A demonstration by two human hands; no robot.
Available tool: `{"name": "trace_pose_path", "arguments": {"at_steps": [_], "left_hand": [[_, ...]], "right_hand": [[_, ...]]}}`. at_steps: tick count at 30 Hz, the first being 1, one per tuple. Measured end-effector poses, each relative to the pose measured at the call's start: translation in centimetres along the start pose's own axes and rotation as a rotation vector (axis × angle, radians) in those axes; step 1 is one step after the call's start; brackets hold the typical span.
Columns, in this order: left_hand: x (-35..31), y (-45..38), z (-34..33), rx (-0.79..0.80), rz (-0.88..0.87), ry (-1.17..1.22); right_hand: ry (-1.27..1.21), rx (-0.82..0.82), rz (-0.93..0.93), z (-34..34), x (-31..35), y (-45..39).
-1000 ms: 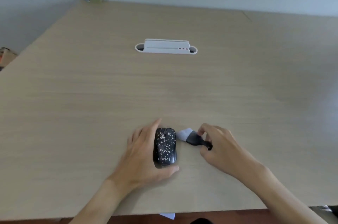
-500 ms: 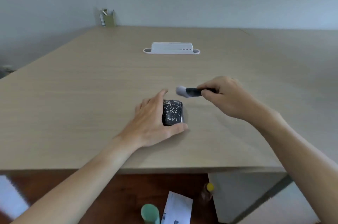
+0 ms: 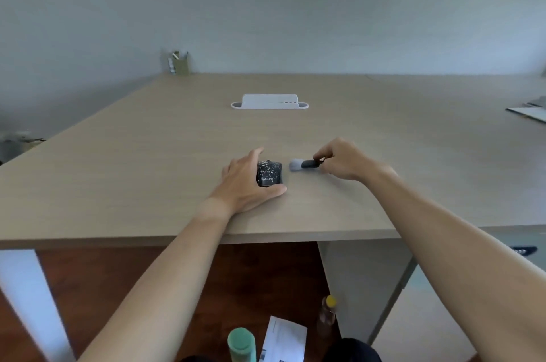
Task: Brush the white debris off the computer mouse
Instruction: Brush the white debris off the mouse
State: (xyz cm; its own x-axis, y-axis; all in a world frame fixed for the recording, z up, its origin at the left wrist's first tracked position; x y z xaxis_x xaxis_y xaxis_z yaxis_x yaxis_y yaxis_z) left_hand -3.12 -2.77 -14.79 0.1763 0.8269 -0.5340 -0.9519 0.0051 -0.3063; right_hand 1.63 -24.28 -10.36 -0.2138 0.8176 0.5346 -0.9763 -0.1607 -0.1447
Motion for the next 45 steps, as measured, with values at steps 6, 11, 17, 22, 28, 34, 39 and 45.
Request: {"name": "trace_pose_path", "arguments": {"at_steps": [6,11,17,22,28,34,39,45], "left_hand": [[0.1,-0.1,-0.1,-0.019,-0.019,-0.038],[0.4,-0.3,-0.3,-0.057,-0.006,-0.033],[0.5,-0.4,-0.3,-0.074,0.016,-0.004],[0.5,-0.3,-0.4,-0.069,0.015,-0.012],[0.5,-0.1,-0.4,-0.087,0.012,-0.016],[0.4,-0.1,-0.4,-0.078,0.022,-0.019],[0.4,-0.1,-0.5,-0.089,0.025,-0.056],[0.2,-0.1,-0.4,-0.061,0.033,-0.064]], "right_hand": [[-0.286,-0.069,0.02,-0.1,-0.2,1.0],[-0.401,-0.053,0.076,-0.2,0.9,1.5],[-0.243,-0.026,0.225,0.2,2.6,2.1],[-0.214,-0.09,0.211,1.6,3.0,1.5],[-0.149,0.015,0.217,0.7,3.9,1.3],[-0.223,-0.038,0.159,1.7,3.8,0.4],[-0.184,0.029,0.155,0.6,4.2,0.4],[-0.19,-0.044,0.115,1.9,3.7,-0.4]]}}
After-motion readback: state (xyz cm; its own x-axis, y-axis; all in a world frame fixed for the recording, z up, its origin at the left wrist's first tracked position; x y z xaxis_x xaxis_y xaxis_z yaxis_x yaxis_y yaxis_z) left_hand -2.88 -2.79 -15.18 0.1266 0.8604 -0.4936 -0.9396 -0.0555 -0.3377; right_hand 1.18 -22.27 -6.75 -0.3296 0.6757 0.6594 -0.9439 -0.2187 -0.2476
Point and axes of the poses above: each hand's wrist, its own y-axis away from the middle knuckle, its own z-axis out of the back of the hand, x = y × z, the point moved 2 cm from there along -y, towards the middle knuckle, and after that the axes turned 5 degrees about -x, right-handed, at the moved point
